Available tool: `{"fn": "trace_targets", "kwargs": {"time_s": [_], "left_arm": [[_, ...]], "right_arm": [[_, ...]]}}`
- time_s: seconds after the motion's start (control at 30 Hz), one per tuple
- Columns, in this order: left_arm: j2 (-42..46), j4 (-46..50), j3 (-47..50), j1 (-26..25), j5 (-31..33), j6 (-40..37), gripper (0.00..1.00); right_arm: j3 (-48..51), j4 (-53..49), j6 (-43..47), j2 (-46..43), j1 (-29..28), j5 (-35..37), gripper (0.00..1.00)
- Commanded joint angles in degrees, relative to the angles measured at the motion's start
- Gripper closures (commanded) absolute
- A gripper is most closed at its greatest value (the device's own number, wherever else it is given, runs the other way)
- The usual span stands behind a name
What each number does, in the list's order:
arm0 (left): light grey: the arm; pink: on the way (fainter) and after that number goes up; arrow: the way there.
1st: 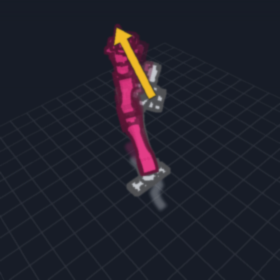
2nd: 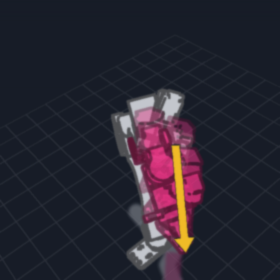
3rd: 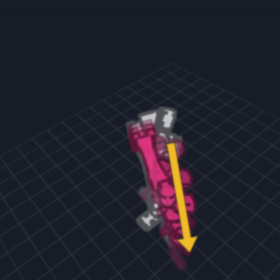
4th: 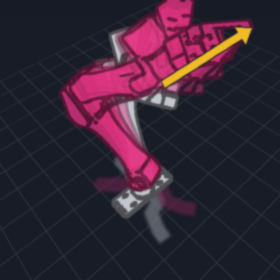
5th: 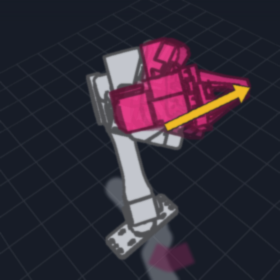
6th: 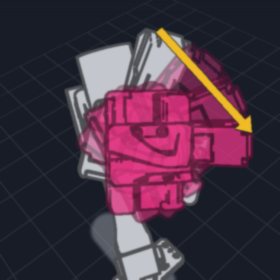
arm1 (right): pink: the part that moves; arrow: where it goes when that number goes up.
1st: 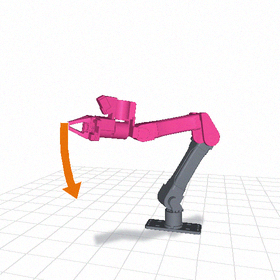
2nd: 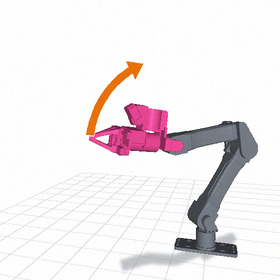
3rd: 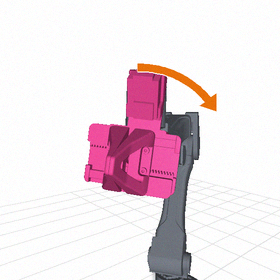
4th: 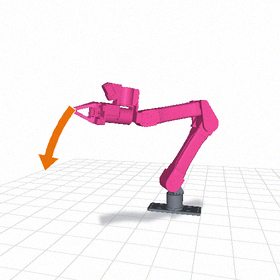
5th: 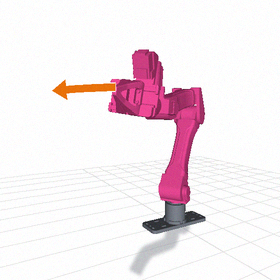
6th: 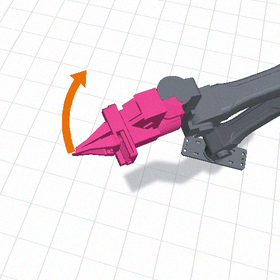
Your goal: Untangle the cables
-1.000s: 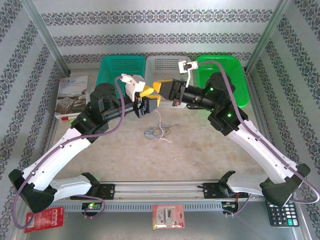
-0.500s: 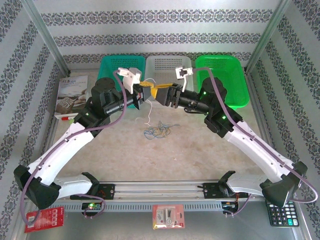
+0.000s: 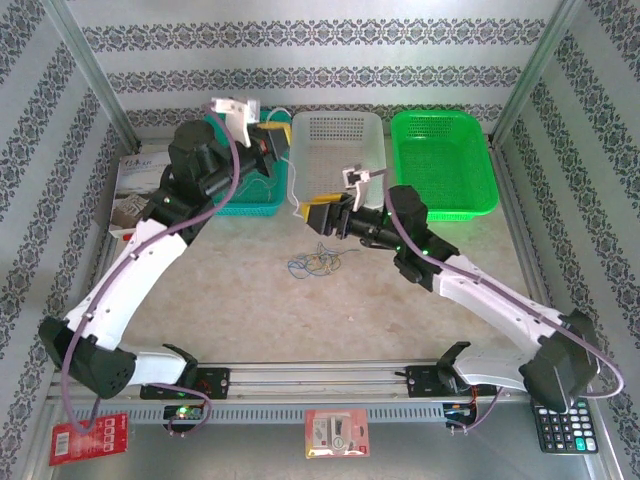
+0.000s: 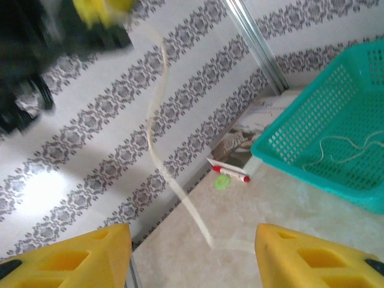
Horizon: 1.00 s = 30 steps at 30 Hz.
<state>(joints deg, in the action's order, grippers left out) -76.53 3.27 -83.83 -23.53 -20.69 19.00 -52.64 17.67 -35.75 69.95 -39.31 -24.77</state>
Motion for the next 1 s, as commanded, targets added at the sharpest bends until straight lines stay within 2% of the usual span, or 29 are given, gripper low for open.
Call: {"fn": "trace_targets", "kwargs": {"time_s": [0.0,0.17,0.43,0.73,0.9,0.97], "left_arm": [[-3.2,-2.4,-6.4,4.5,0.4,2.9,1.00],[-10.6,0.9,-17.9,9.3,1.6,0.0,1.00],[-22.4,1.7,-29.4,15.4,3.0,-1.1,1.00],[-32.0,1.8,-26.8,17.8,9.2,-6.7,1.00],[-35.8,3.7,-22.9,18.2,9.7,-6.8,1.00],[-36.4,4.0,-21.0,18.2,8.9,-6.3,0.93]], "right_arm": [[3.3,5.9,-0.8,2.3,-0.7,1.7,0.43],[6.9,4.6,-0.5,0.2,0.3,3.7,0.43],[11.8,0.8,-3.3,-6.5,7.2,2.6,0.43],[15.7,-1.4,-4.7,-10.1,13.0,-1.0,0.42],[16.3,-3.5,-5.5,-11.4,15.3,-1.8,0.42],[16.0,-4.8,-6.0,-11.9,16.4,-1.8,0.42]]}}
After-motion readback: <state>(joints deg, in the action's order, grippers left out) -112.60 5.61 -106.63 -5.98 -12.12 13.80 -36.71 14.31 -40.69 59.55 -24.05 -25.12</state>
